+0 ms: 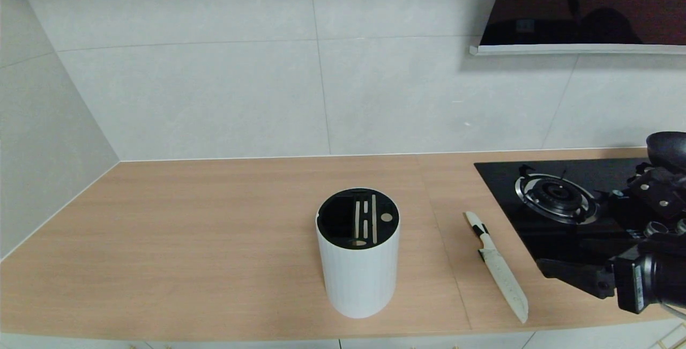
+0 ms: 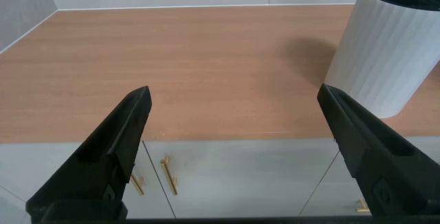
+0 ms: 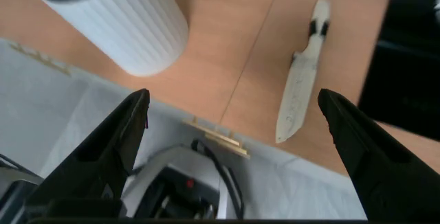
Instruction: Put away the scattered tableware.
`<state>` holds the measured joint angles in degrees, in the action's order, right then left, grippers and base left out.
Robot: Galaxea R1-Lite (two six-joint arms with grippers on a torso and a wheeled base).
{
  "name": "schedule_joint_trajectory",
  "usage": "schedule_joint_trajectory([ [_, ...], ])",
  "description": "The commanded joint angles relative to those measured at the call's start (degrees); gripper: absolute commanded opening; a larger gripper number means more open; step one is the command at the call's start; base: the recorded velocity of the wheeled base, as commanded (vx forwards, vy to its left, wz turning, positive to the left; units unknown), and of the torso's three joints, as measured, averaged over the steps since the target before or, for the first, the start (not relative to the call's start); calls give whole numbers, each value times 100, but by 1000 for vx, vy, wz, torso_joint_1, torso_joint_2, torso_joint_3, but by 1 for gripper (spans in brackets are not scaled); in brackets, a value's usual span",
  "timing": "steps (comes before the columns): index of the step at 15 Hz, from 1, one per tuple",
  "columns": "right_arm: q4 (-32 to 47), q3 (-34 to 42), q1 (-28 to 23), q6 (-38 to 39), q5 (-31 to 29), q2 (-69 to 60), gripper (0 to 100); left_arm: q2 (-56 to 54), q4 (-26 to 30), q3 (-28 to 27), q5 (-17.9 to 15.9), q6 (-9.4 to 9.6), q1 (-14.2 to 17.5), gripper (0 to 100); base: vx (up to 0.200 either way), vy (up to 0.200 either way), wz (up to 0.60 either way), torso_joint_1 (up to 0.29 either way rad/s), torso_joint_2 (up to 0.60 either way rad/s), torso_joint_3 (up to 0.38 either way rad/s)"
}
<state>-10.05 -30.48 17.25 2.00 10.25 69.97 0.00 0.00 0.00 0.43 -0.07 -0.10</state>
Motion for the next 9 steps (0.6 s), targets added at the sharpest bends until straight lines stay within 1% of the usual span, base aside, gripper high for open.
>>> schedule_joint_trajectory([
  [1, -129, 68, 244, -7, -155, 614, 100, 9, -9, 0, 1, -1, 1, 100, 0, 0, 0, 0, 0, 0],
  [3, -604, 297, 332, -24, -410, 1009, 100, 9, 0, 0, 1, -1, 1, 100, 0, 0, 0, 0, 0, 0],
  [7, -1404, 437, 358, 20, -726, 2029, 100, 9, 0, 0, 1, -1, 1, 100, 0, 0, 0, 0, 0, 0],
  [9, -1878, 508, 367, 29, -1016, 2504, 100, 9, -9, 0, 1, -1, 1, 100, 0, 0, 0, 0, 0, 0],
])
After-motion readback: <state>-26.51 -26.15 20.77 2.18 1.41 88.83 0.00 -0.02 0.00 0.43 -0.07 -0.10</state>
